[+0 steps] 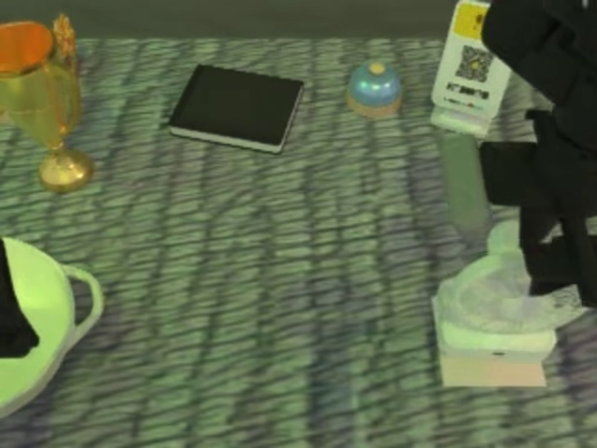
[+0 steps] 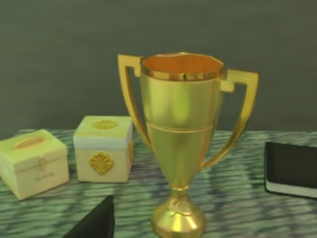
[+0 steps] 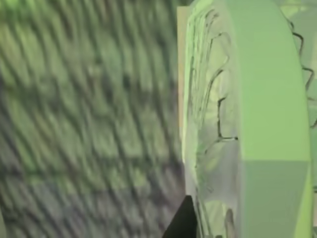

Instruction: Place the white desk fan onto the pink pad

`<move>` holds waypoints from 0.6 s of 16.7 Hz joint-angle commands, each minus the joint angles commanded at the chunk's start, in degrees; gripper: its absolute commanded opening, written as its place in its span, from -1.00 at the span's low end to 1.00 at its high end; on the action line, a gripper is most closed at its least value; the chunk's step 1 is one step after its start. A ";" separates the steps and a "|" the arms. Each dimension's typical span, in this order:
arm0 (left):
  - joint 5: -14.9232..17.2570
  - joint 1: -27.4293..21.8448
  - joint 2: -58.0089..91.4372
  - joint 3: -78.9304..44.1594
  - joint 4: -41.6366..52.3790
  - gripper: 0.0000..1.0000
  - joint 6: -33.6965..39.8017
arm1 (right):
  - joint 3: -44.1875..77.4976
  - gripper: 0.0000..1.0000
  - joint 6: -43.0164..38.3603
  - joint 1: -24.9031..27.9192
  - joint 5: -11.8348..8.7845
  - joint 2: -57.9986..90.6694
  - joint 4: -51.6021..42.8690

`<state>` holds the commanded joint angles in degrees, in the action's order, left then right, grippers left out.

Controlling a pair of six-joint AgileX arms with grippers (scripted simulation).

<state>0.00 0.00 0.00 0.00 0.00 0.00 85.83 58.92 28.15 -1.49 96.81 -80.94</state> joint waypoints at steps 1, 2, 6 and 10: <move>0.00 0.00 0.00 0.00 0.00 1.00 0.00 | -0.73 -1.00 1.93 -0.31 0.39 -0.43 0.63; 0.00 0.00 0.00 0.00 0.00 1.00 0.00 | -1.21 -1.00 3.24 -0.52 0.68 -0.71 1.08; 0.00 0.00 0.00 0.00 0.00 1.00 0.00 | -1.47 -1.00 3.96 -0.63 0.85 -0.86 1.33; 0.00 0.00 0.00 0.00 0.00 1.00 0.00 | -2.35 -1.00 3.76 -0.41 0.71 -0.69 2.25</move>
<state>0.00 0.00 0.00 0.00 0.00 0.00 83.48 62.68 27.74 -0.79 96.12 -78.69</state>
